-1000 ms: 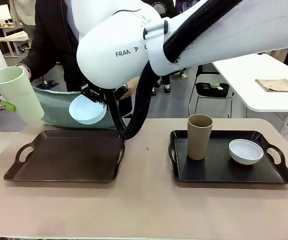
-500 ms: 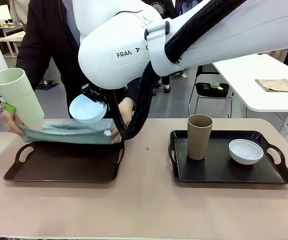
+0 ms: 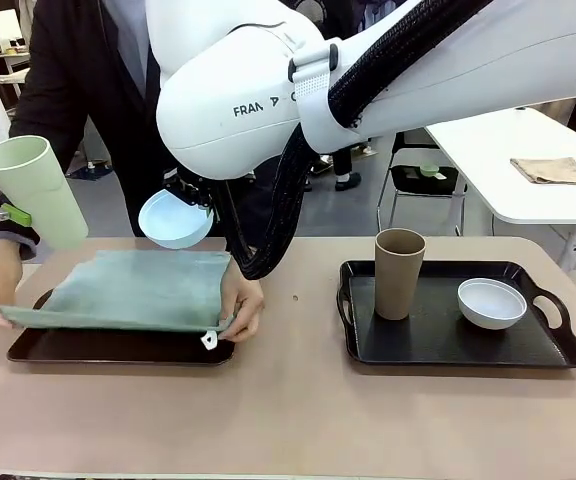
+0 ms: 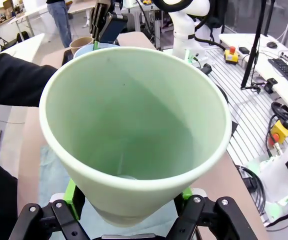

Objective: Set up a tray with a mat and arrange the tableware.
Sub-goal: Place the Picnic Bowl and Reusable plastic cup back onto the Handle tray in front of the human's position.

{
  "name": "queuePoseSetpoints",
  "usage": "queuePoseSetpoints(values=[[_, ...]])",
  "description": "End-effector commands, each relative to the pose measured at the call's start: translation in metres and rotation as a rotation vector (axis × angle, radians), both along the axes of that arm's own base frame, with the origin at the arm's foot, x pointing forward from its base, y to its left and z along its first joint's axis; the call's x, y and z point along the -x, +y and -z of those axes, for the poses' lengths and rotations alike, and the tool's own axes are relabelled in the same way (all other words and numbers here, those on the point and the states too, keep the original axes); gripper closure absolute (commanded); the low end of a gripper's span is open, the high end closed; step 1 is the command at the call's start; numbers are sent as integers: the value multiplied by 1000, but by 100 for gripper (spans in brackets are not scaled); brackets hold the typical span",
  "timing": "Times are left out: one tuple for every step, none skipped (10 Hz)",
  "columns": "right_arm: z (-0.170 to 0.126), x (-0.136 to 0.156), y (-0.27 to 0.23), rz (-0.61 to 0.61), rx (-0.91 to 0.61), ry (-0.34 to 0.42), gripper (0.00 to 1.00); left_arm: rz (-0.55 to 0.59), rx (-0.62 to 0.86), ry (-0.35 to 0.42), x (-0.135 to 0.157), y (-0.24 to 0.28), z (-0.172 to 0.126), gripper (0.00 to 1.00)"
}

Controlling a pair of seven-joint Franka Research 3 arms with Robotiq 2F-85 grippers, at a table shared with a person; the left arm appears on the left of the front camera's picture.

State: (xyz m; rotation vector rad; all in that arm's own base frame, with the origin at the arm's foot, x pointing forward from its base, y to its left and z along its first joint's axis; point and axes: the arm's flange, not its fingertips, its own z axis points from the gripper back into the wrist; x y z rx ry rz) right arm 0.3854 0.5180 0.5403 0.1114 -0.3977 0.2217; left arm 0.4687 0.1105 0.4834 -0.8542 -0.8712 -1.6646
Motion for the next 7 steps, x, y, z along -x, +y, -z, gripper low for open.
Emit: queuePoseSetpoints(values=[[-2, -1, 2, -9, 9, 2, 100, 3, -3, -10, -2, 0, -3, 100], [-2, -1, 2, -9, 9, 2, 100, 3, -3, -10, -2, 0, -3, 100], [-2, -1, 2, -9, 9, 2, 100, 3, -3, -10, -2, 0, -3, 100], [-2, -1, 2, -9, 9, 2, 100, 3, -3, -10, -2, 0, -3, 100], [-2, -1, 2, -9, 9, 2, 100, 3, -3, -10, -2, 0, -3, 100], [-2, -1, 2, -9, 9, 2, 100, 3, -3, -10, -2, 0, -3, 100], [-2, -1, 2, -9, 9, 2, 100, 3, -3, -10, -2, 0, -3, 100]])
